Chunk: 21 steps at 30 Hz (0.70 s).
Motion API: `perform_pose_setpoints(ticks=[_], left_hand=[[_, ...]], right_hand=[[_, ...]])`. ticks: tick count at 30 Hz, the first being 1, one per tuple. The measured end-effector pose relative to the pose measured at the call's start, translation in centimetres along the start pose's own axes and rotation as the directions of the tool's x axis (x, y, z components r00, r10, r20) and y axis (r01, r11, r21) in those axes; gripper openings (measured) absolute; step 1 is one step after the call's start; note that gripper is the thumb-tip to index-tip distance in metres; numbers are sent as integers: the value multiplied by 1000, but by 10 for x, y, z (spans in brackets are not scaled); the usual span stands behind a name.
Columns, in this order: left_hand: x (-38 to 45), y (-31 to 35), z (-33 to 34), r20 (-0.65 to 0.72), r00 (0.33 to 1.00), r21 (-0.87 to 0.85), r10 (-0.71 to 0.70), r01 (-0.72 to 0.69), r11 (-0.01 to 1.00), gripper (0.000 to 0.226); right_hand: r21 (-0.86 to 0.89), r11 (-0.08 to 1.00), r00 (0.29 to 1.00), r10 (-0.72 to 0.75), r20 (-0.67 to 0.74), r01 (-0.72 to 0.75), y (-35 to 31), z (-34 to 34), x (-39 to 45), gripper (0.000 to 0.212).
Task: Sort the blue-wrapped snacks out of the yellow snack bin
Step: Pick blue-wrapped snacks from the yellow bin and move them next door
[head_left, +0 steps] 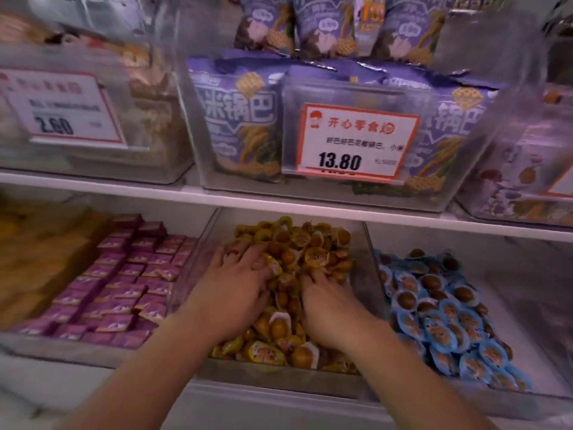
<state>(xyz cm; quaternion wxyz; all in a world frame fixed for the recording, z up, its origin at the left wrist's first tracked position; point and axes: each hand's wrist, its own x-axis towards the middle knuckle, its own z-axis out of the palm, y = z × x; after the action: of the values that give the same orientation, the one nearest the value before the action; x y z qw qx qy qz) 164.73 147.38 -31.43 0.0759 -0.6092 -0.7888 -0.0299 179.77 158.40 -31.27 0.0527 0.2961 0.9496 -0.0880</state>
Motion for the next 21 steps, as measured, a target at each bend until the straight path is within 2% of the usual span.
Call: perform_pose_setpoints(ticks=[3, 8, 13, 18, 21], left_hand=[[1, -1, 4, -14, 1000, -8, -4, 4, 1000, 46], [6, -1, 5, -41, 999, -73, -14, 11, 997, 50], [17, 11, 17, 2, 999, -16, 44, -44, 999, 52], [29, 14, 20, 81, 993, 18, -85, 84, 996, 50], [34, 15, 20, 99, 988, 60, -122, 117, 991, 49]], right_hand=[[-53, 997, 998, 58, 15, -57, -3, 12, 13, 65], [-99, 995, 999, 26, -38, -30, 0, 16, 13, 47], [60, 998, 999, 16, -51, -13, -3, 16, 11, 39], [193, 980, 984, -3, -176, 37, -1, 12, 5, 22], [166, 986, 989, 28, -143, -4, 2, 13, 0, 24]])
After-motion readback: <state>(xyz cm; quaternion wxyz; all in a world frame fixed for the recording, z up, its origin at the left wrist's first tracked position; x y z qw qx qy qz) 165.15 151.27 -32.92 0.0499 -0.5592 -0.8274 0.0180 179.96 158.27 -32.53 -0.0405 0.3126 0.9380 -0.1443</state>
